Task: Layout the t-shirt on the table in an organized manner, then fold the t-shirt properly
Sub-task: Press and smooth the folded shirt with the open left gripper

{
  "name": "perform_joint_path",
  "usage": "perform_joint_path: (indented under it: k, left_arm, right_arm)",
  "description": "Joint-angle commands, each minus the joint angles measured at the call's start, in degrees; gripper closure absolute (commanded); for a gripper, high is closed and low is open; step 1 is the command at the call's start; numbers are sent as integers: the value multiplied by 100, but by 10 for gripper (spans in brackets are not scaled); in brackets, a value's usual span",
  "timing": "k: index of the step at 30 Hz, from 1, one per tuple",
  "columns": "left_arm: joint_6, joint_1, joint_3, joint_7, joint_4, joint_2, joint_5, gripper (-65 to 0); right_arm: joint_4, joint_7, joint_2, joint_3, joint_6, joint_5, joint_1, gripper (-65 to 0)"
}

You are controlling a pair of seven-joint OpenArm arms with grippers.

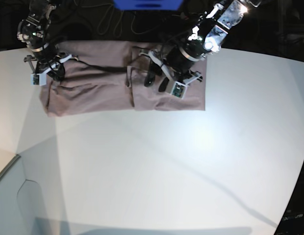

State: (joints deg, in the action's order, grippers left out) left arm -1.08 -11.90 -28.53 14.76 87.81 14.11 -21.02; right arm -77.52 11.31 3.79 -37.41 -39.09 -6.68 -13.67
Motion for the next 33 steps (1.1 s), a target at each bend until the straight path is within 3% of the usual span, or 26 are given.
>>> perform_joint_path:
  k: [1,23,33]
  left_arm:
    - [42,8,9,-109,76,-9,-4,-251]
    - [42,-36,-193,-101,-267,79,-22,-243]
    - [42,-19,-166,-101,-284,88,-39,-18]
  right_arm:
    - [-42,104,-14,0,-91,-49,0,0]
    - [-42,104,-23,0,-91,-58,0,0]
    - [-42,104,-23,0,-91,-58,0,0]
